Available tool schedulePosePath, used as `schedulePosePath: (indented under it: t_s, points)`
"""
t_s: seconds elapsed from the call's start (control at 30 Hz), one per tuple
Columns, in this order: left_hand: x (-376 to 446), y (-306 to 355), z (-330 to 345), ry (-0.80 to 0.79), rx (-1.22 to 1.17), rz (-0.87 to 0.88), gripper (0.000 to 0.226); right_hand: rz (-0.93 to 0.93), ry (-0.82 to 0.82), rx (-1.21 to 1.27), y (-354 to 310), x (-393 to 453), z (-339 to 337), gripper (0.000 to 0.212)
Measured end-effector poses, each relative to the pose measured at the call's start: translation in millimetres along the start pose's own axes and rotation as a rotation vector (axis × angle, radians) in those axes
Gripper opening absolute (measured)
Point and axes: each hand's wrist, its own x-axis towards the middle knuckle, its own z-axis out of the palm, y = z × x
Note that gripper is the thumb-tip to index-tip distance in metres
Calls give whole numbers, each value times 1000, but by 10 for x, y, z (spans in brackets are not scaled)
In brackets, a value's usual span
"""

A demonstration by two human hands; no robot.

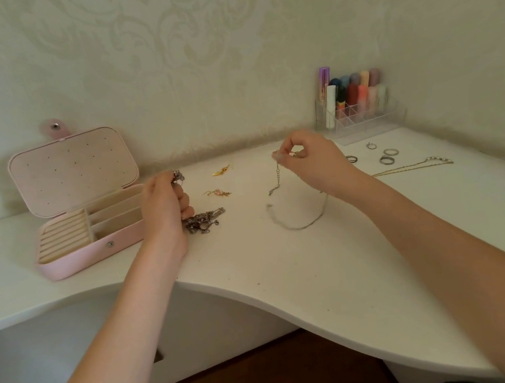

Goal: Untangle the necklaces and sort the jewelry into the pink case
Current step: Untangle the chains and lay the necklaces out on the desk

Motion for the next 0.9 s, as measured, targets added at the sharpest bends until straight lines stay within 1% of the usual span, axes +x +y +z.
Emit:
schedulePosePath:
  t_s: [0.07,0.2,0.3,0.37,0.47,0.53,0.6,0.63,0.67,0.73,0.8,0.83,0.9]
  points:
    - [-33,-1,-5,-10,59,55,23,1,-34,-32,10,0,8,19]
    - [-123,-59,36,-98,393,273,17,10,-116,65,-55,-54,-21,14]
    - [-156,-87,54,-126,576,404,15,-19,-178,89,-149,-114,-56,12]
    - [-145,-104,37,-136,694,473,18,-47,-220,74,-214,-142,-65,17]
    - [-159,-131,45,-146,818,546,13,-42,-283,55,-263,-149,-56,31]
    - [-210,-139,70,-168,921,670,27,-12,-313,-3,-262,-137,-75,38]
    - [-276,-130,106,-247,945,759,38,1,-350,-50,-276,-145,-129,39]
    - [-322,-124,132,-314,900,730,40,-6,-380,-52,-294,-158,-167,38]
    - [-372,-121,166,-390,813,645,42,-19,-415,-44,-310,-172,-206,35]
    - [-459,-111,254,-537,595,416,48,-49,-471,-11,-337,-201,-279,28]
    - [-507,-110,364,-633,453,264,53,-71,-492,45,-337,-214,-345,18]
    - [-523,-107,412,-667,421,224,50,-71,-497,64,-325,-215,-379,15]
    - [-557,-90,479,-706,392,199,34,-52,-517,76,-305,-219,-454,15]
